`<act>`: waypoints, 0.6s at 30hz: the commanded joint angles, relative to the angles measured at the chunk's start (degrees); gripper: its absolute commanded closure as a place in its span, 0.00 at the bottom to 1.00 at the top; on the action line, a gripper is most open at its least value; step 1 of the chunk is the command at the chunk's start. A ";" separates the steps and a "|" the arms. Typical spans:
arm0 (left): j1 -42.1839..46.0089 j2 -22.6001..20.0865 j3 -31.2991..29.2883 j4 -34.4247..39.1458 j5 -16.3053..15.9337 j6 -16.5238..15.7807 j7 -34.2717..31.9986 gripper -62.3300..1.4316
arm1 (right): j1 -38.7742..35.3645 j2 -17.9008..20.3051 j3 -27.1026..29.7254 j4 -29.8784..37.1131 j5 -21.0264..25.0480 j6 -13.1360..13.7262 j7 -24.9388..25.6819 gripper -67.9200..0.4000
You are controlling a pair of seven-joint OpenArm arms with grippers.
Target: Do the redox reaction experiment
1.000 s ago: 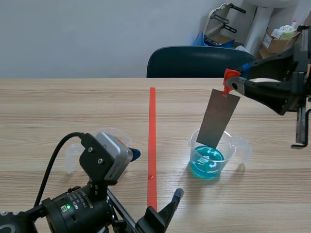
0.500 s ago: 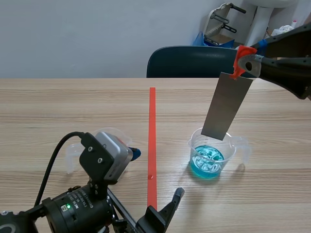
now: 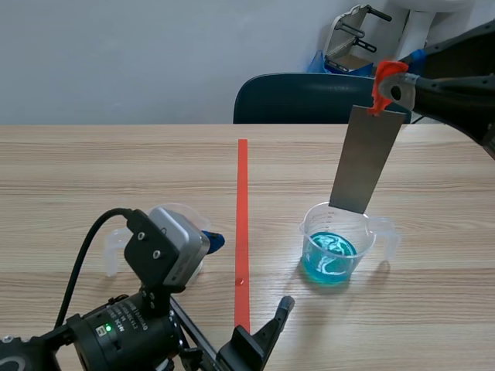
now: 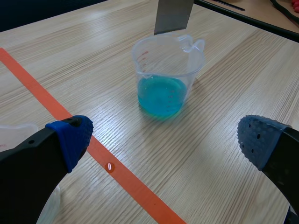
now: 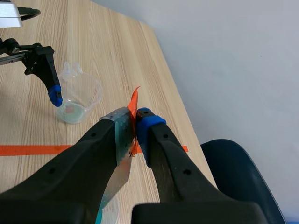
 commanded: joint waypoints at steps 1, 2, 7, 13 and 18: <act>-0.15 0.44 0.37 0.76 -0.17 -0.13 -0.83 0.00 | 0.66 1.09 1.25 0.74 2.08 0.35 -0.02 0.98; -0.15 0.44 0.37 0.76 -0.17 -0.13 -0.83 0.00 | 0.66 1.09 1.25 0.74 2.56 0.35 -0.61 0.98; -0.15 0.44 0.37 0.76 -0.17 -0.13 -0.83 0.00 | 0.66 1.09 1.25 0.74 2.95 0.35 -1.68 0.98; -0.15 0.44 0.37 0.76 -0.17 -0.13 -0.83 0.00 | 0.66 1.09 1.25 0.74 2.95 0.35 -1.70 0.98; -0.15 0.44 0.37 0.76 -0.17 -0.13 -0.85 0.00 | 0.66 1.09 1.25 0.74 2.95 0.35 -1.70 0.98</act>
